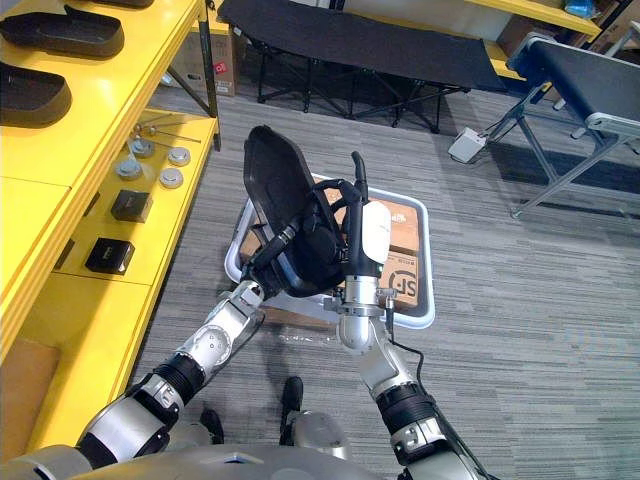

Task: Walk over and take three plastic housings, then place them on the shelf

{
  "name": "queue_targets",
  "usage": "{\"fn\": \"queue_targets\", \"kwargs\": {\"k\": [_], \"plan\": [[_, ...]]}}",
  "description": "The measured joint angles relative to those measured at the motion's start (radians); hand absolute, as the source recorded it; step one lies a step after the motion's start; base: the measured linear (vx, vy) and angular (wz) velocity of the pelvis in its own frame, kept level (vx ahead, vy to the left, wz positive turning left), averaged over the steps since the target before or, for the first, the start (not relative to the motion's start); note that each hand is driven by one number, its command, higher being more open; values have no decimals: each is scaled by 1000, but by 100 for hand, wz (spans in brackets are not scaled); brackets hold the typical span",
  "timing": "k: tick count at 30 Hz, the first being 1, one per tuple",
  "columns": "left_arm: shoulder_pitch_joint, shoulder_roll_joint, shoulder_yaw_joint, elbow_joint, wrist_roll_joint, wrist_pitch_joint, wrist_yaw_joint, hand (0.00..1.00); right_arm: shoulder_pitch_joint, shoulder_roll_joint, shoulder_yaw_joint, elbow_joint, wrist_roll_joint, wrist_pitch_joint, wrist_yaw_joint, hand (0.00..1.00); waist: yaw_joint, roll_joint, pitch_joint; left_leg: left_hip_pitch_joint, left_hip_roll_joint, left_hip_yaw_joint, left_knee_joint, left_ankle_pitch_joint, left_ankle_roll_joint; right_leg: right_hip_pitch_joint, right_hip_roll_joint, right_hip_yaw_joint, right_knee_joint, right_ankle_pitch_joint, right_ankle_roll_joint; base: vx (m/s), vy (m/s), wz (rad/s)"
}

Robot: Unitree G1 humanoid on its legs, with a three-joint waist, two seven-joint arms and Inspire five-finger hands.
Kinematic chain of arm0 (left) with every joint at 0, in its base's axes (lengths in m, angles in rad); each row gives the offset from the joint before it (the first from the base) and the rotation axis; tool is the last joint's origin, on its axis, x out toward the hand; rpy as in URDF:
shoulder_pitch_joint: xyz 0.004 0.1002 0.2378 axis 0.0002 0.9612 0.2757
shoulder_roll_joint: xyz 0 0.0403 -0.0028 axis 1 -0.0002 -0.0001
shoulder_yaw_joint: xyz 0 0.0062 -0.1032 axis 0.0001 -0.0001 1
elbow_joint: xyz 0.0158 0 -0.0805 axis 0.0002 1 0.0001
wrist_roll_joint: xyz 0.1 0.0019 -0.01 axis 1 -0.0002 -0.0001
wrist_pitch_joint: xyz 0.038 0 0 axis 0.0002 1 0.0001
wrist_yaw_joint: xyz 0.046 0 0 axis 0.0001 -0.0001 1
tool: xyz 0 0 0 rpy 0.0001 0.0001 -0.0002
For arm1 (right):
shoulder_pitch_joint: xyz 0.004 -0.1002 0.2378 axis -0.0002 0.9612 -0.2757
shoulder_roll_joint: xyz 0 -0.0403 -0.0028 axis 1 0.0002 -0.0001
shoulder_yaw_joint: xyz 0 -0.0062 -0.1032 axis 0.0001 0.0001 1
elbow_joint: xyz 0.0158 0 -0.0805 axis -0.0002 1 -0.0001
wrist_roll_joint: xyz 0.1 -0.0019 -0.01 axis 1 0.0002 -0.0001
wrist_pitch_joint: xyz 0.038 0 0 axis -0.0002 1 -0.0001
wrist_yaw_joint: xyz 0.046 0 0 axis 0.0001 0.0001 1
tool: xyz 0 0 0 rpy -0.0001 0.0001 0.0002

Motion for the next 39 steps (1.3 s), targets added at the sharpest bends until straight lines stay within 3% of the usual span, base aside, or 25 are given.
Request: {"fn": "queue_targets", "kwargs": {"k": [4, 7, 11, 17, 20, 23, 27, 31, 34, 36, 39], "plan": [[48, 8, 79, -248, 174, -32, 140, 0, 67, 21, 15, -203, 137, 2, 56, 100, -2, 6, -14, 15, 11, -1, -20, 12, -10, 5, 15, -11, 0, -9, -12, 8, -24, 1], [68, -15, 178, -366, 389, -59, 257, 0, 116, 29, 2, -311, 244, 2, 121, 100, -2, 34, -59, 25, 20, 2, -27, 10, -13, 6, 27, -27, 1, -11, -16, 37, -25, -7], [108, -25, 326, -383, 648, -103, 421, 0, 165, 29, -108, -415, 401, -2, 210, 100, -6, 76, -91, 65, 17, 6, -40, 10, -13, 40, 29, -32, 3, -10, -15, 11, 46, -7], [278, -4, 476, -451, 993, -175, 673, 0, 285, 54, -223, -483, 494, -4, 228, 100, -2, 74, -98, 63, 19, 5, -49, 16, -23, 37, 28, -60, 0, -25, -20, -65, 19, 3], [328, -5, 518, -493, 1054, -184, 729, 0, 334, 63, -274, -486, 565, -4, 266, 100, -2, 85, -104, 61, 20, 1, -47, 15, -26, 34, 29, -65, 0, -29, -26, -32, 18, 5], [390, -4, 529, -597, 1060, -204, 710, 0, 399, 103, -330, -486, 648, 12, 345, 100, -4, 102, -117, 45, 20, 0, -45, 14, -27, 24, 27, -67, 0, -27, -24, 33, 40, 1], [506, -7, 482, -785, 1008, -229, 568, 0, 510, 123, -334, -464, 685, 93, 438, 100, -3, 125, -131, 31, 20, -1, -45, 11, -29, 10, 27, -67, 0, -25, -23, 41, 48, -1], [566, -1, 440, -821, 951, -241, 437, 0, 511, 124, -316, -355, 707, 137, 513, 100, 2, 137, -135, 30, 20, -6, -45, 10, -28, 10, 27, -71, 0, -23, -24, 20, 48, 1], [596, 13, 440, -821, 951, -240, 422, 0, 499, 121, -284, -320, 712, 137, 536, 100, 6, 143, -132, 28, 20, -36, -38, 11, -27, 28, 24, -105, 0, -41, -28, -10, 23, 29], [598, 23, 449, -829, 951, -237, 422, 0, 482, 117, -265, -304, 713, 136, 537, 100, 24, 144, -131, 11, 19, -83, -24, 12, -26, 41, 18, -157, 0, -51, -29, -19, 19, 66], [656, 21, 504, -924, 953, -227, 434, 0, 385, 88, -176, -250, 708, 136, 538, 100, 79, 147, -128, -18, 15, -153, -8, 19, -25, 57, 11, -235, 0, -58, -32, -12, 16, 70]]}}
